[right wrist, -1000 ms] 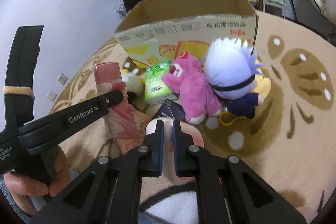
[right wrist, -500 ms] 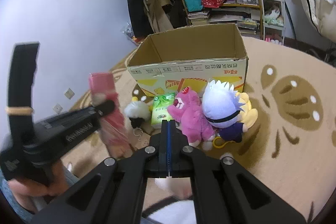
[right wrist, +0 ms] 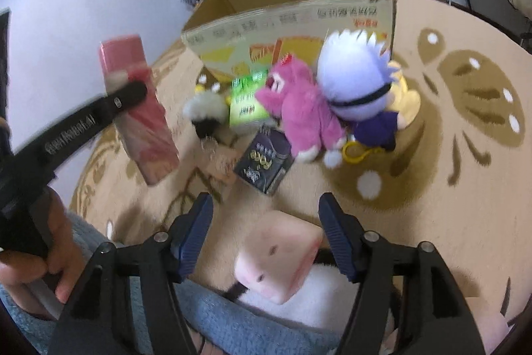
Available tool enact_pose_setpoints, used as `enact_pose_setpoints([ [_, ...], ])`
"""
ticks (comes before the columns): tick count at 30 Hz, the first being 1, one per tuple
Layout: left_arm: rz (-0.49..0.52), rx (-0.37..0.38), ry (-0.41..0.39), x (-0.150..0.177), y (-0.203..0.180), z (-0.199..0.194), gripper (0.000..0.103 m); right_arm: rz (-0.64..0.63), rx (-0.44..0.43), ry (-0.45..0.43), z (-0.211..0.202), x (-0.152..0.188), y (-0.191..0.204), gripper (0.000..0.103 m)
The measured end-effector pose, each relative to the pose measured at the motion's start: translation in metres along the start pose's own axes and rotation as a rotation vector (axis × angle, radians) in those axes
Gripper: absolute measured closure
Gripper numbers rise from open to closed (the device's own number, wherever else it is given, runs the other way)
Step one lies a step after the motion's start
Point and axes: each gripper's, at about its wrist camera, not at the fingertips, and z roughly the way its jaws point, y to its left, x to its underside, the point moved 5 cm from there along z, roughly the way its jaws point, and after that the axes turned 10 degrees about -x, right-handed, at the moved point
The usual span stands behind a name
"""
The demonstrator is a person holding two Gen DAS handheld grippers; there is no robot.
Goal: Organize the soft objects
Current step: 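Lift the pink roll with the left tool while the right tool lifts the cushion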
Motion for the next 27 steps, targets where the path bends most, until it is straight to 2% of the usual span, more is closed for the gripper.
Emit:
enact_pose_setpoints([
  [5,-0.007,-0.001,-0.003,0.000,0.003,-0.001,0.088,0.031,0.003,0.105,0.028,0.013,-0.005,0.033],
  [8,-0.009,-0.001,-0.003,0.000,0.003,0.000,0.088,-0.001,0.040,0.096,0.032,0.015,-0.001,0.033],
  [9,-0.008,0.000,-0.002,0.000,0.003,0.000,0.088,-0.012,0.043,0.105,0.035,0.016,0.000,0.038],
  [12,-0.012,-0.001,0.000,0.000,0.004,0.000,0.088,-0.020,0.078,0.143,0.041,0.020,-0.002,0.063],
  [14,-0.017,-0.002,0.003,-0.001,0.006,0.001,0.088,-0.002,0.063,0.151,0.042,0.022,-0.005,0.069],
  [16,-0.020,-0.004,0.005,0.000,0.007,0.002,0.088,-0.003,0.055,0.145,0.040,0.021,-0.006,0.079],
  [19,-0.026,-0.012,0.013,0.000,0.008,0.004,0.088,-0.021,0.038,0.125,0.037,0.019,-0.001,0.086],
  [27,-0.047,-0.021,0.017,-0.001,0.013,0.007,0.088,-0.117,0.003,-0.020,0.004,0.002,0.023,0.089],
])
